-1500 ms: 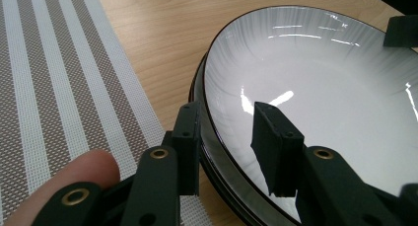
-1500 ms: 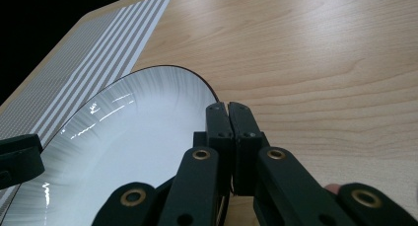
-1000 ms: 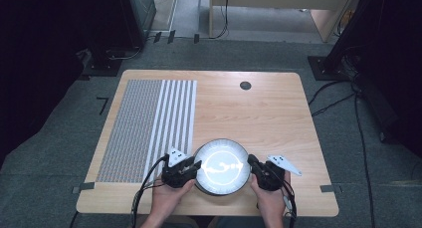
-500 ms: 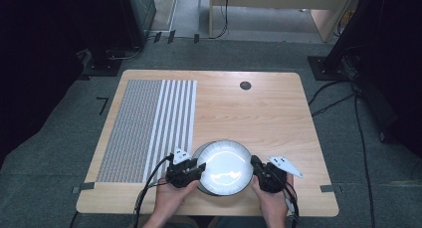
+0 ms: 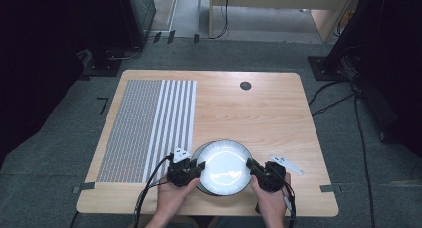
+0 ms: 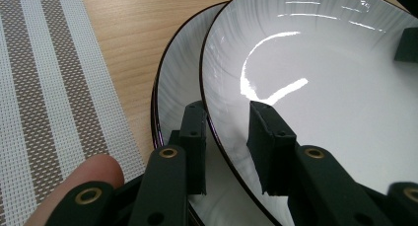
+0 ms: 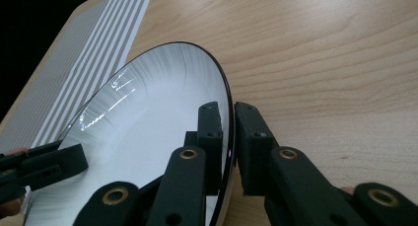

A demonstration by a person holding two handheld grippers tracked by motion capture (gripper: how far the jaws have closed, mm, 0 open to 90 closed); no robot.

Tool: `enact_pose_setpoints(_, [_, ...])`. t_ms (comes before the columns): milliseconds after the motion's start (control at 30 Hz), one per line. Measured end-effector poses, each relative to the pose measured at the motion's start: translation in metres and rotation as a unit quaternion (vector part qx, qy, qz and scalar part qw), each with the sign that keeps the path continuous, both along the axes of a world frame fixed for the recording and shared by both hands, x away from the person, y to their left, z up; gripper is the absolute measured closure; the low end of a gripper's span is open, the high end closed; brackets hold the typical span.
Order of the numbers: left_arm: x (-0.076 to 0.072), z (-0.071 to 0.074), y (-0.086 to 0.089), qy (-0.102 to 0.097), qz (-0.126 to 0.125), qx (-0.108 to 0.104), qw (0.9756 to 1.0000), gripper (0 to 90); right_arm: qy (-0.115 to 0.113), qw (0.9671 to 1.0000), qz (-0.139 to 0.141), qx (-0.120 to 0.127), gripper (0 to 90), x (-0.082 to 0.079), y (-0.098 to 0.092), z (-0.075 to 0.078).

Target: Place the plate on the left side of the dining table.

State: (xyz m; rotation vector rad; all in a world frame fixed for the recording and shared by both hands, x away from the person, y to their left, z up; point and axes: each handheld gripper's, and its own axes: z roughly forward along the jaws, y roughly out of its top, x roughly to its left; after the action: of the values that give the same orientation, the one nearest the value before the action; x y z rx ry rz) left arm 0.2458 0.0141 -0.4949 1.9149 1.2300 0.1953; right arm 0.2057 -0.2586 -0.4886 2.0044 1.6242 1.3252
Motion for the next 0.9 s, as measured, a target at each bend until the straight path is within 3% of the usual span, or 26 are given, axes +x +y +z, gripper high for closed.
enact_pose_setpoints(100, [0.001,0.0,0.001,0.003,0.0,-0.004,1.0,71.2,0.007,0.9999,-0.004,0.012,83.5,0.001,-0.001,0.0])
enact_pose_setpoints(167, [0.001,0.0,0.003,0.003,0.001,-0.012,0.9999,72.9,0.017,0.9989,-0.018,0.04,84.4,0.001,-0.003,-0.001])
enact_pose_setpoints(333, [0.001,0.004,0.007,-0.003,0.004,-0.021,0.9998,75.2,0.017,0.9972,-0.033,0.064,85.3,0.001,-0.003,-0.003])
enact_pose_setpoints(367, [0.002,0.004,0.007,-0.005,0.005,-0.02,0.9998,75.4,0.018,0.9954,-0.038,0.086,85.2,0.001,-0.004,-0.004])
enact_pose_setpoints(467, [0.002,0.004,0.008,-0.003,0.005,-0.021,0.9998,75.5,0.021,0.9936,-0.043,0.102,85.0,0.0,-0.004,-0.006])
enact_pose_setpoints(900, [-0.001,0.015,0.013,-0.014,0.01,-0.024,0.9996,77.2,0.009,0.9934,-0.033,0.11,85.0,-0.002,-0.003,0.0])
